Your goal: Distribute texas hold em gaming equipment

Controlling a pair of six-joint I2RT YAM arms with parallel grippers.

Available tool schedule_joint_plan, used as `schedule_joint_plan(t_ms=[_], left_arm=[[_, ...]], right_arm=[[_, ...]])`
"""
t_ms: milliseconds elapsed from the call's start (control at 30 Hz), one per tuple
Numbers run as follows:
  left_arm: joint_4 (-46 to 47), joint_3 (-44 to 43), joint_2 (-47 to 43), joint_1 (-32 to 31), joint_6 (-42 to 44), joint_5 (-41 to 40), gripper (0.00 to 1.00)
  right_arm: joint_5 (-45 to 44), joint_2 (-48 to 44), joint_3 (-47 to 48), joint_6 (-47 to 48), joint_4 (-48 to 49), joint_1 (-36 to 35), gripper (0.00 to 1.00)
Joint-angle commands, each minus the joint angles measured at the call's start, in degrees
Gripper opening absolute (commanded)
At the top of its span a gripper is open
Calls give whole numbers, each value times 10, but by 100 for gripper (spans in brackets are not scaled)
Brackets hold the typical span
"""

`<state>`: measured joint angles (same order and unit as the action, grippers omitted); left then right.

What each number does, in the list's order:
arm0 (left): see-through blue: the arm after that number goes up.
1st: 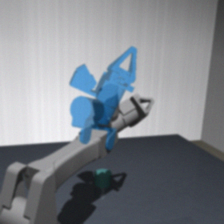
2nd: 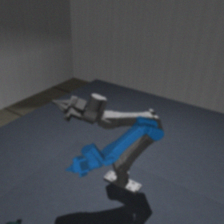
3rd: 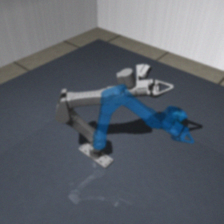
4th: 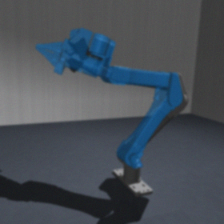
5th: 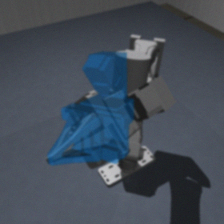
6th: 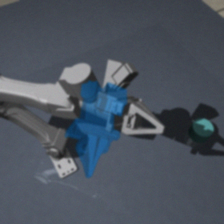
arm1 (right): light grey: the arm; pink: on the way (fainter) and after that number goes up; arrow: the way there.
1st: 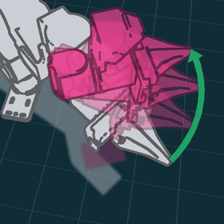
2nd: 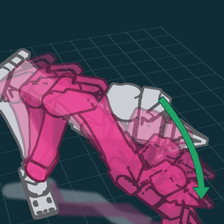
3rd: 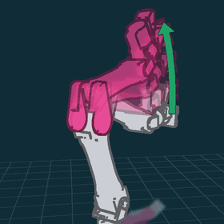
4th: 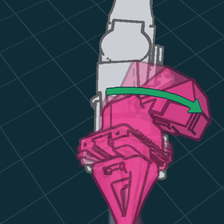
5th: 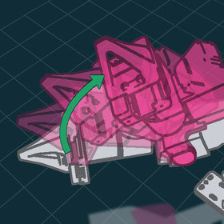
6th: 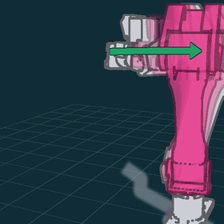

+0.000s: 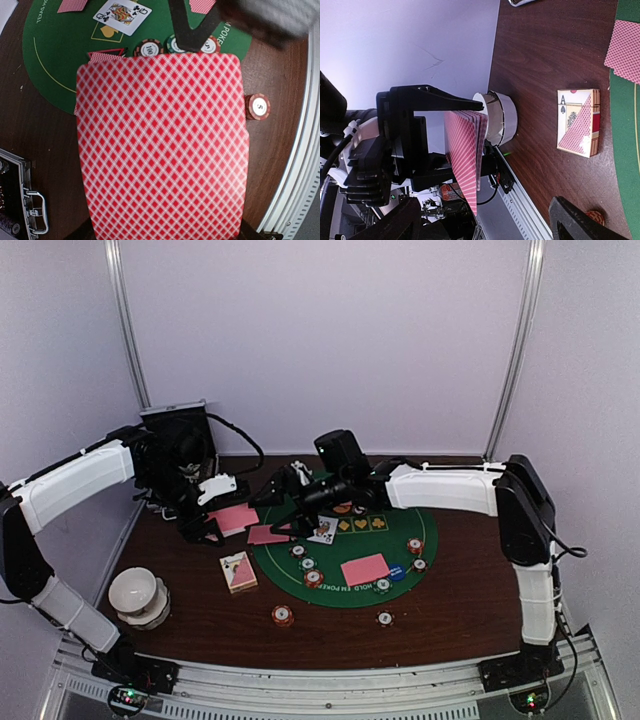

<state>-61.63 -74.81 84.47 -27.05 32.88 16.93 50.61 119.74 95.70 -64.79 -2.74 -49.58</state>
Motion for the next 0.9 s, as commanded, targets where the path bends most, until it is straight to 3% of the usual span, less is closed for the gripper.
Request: schedule_joint_plan(t_ms=[0,267,867], left_arm=[[0,-19,-4,4,6,17,0],[-2,-19,-3,4,6,18,0],[-4,-15,-4,4,8,17,0]], right_arm=[[17,26,35,-12,22,-11,92],[31,64,76,-26,26,-24,86],[40,54,75,-28,26,-5,48]])
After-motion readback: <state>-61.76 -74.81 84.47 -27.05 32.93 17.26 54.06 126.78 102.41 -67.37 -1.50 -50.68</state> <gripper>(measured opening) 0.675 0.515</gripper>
